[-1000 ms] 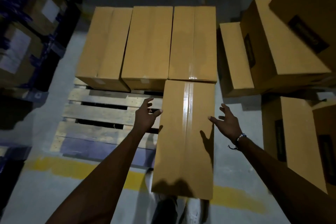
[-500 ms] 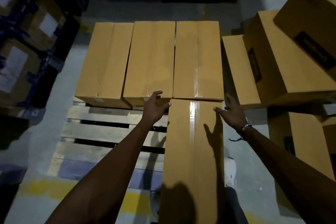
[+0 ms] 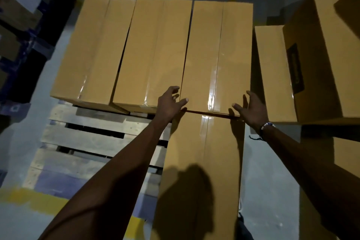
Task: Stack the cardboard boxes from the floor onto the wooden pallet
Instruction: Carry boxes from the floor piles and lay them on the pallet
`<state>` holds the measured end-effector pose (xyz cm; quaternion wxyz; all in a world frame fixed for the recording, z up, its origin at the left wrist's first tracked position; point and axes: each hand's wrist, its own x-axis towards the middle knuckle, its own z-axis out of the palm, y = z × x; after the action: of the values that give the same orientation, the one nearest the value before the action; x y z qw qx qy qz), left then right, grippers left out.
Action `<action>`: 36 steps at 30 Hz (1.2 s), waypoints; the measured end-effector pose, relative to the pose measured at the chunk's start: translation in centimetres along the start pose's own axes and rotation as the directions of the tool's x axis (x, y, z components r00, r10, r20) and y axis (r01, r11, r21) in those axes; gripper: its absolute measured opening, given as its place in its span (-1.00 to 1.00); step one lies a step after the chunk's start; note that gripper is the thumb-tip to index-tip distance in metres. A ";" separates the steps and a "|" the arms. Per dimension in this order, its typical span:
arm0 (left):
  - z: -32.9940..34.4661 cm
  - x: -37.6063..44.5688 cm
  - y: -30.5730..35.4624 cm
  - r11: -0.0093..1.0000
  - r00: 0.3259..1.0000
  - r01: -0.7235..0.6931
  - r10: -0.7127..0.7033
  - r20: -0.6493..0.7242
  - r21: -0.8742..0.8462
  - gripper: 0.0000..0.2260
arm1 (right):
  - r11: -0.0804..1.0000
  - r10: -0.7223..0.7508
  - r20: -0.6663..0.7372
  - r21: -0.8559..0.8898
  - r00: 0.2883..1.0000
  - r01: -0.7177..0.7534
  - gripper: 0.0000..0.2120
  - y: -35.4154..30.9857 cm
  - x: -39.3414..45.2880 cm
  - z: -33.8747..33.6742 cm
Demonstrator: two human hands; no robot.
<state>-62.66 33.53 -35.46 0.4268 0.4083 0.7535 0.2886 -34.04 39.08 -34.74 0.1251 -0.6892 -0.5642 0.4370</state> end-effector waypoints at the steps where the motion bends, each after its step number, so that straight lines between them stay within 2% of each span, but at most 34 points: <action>1: 0.5 0.5 -0.1 1.000 1.000 -0.002 0.002 -0.003 0.009 -0.42 | 1.000 -0.005 0.004 -0.010 1.000 0.006 -0.29 0.1 0.4 0.3; 4: 1.5 1.6 -0.3 0.999 1.000 -0.008 0.008 -0.012 0.032 -0.40 | 0.999 -0.019 0.002 -0.051 1.000 0.019 -0.42 0.1 1.3 0.8; 10: 2.5 2.3 0.0 0.998 1.000 -0.025 0.025 -0.010 0.054 -0.43 | 0.999 -0.037 0.013 -0.016 0.999 0.038 -0.50 0.4 2.5 0.7; 19: 3.6 2.8 0.5 0.998 0.999 0.013 -0.010 -0.052 0.067 -0.39 | 0.999 -0.038 0.027 -0.015 0.999 0.039 -0.41 1.5 3.0 0.4; 23: 3.7 3.1 0.6 0.995 0.997 0.049 -0.044 -0.063 0.081 -0.32 | 1.000 -0.006 0.047 -0.005 0.999 0.006 -0.27 2.2 3.1 0.7; 28: 3.7 3.7 0.6 0.990 0.998 0.048 -0.044 -0.035 0.134 -0.29 | 0.986 0.077 0.099 0.139 0.992 -0.090 -0.12 3.1 4.1 0.6; 30: 3.8 4.0 0.6 0.989 0.998 0.063 -0.058 -0.038 0.132 -0.30 | 0.967 0.132 0.130 0.200 0.983 -0.156 -0.14 3.7 4.6 0.4; 33: 3.9 4.4 0.9 0.988 0.995 0.093 -0.088 -0.045 0.124 -0.36 | 0.951 0.106 0.163 0.272 0.981 -0.148 -0.29 4.3 5.1 0.5; 36: 4.0 4.8 1.2 0.987 0.990 0.135 -0.132 -0.045 0.090 -0.39 | 0.933 0.087 0.159 0.332 0.983 -0.136 -0.14 4.2 5.3 0.7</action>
<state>-60.18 38.61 -38.31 0.4110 0.3707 0.7999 0.2318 -31.88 42.19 -40.42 0.1772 -0.6551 -0.4473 0.5826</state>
